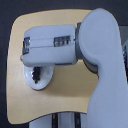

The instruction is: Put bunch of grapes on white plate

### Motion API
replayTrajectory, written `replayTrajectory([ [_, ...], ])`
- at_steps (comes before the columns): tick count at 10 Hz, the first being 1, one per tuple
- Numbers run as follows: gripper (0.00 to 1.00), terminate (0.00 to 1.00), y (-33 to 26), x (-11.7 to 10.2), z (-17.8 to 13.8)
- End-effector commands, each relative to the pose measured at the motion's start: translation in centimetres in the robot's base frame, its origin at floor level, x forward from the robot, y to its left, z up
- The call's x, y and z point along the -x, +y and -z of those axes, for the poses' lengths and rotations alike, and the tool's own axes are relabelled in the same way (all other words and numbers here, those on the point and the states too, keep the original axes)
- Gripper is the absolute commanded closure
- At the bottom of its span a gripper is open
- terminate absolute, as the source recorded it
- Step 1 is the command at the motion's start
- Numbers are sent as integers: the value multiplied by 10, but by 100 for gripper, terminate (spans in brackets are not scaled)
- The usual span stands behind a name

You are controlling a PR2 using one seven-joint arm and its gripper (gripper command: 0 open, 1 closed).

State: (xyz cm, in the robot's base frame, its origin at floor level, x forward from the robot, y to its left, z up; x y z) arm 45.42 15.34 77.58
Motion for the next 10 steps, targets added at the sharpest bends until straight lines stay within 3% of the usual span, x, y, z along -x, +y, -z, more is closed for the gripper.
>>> replayTrajectory([
  [1, 0, 0, 7, -32, -92],
  [4, 0, 0, -10, -43, -111],
  [7, 0, 0, -37, -44, -111],
  [10, 0, 0, -126, -60, -118],
])
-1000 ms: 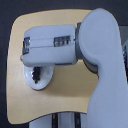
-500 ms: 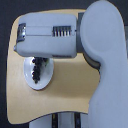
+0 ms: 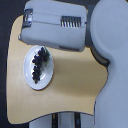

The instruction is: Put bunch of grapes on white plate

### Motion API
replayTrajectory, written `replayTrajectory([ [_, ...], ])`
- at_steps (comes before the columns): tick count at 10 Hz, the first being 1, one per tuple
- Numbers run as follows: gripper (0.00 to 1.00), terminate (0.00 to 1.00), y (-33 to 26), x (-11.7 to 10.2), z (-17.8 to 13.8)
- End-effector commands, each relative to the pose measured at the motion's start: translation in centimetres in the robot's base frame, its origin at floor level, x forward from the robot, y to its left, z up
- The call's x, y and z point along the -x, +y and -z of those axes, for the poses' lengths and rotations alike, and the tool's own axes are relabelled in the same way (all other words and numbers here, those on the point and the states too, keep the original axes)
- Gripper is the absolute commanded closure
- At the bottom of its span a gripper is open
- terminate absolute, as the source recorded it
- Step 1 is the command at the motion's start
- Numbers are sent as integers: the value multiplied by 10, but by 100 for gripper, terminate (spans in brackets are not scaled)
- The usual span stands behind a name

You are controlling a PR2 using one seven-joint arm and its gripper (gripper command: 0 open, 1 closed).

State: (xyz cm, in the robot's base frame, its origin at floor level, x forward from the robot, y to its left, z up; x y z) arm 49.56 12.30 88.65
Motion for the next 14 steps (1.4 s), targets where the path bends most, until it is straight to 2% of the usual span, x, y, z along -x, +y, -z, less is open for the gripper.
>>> replayTrajectory([
  [1, 0, 0, -127, -22, -11],
  [7, 0, 0, -264, -26, -12],
  [14, 0, 0, -339, -24, -4],
])
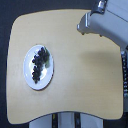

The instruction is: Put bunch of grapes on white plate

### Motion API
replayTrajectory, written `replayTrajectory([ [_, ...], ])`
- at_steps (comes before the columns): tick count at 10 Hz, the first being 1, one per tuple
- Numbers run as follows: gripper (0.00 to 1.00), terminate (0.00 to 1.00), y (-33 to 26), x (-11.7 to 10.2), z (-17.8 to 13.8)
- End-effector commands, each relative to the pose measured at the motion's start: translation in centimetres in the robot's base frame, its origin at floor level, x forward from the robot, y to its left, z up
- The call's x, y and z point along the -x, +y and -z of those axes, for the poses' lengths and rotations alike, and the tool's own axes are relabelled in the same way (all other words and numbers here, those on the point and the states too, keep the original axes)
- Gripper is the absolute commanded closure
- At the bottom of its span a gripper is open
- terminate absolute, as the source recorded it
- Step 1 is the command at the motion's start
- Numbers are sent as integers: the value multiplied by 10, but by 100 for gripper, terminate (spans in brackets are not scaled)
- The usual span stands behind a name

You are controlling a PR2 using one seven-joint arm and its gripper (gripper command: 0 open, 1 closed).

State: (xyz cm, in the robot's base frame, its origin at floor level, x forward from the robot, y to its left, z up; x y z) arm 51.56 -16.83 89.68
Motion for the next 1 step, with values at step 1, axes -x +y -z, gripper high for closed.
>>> replayTrajectory([
  [1, 0, 100, -51, -2, 11],
])
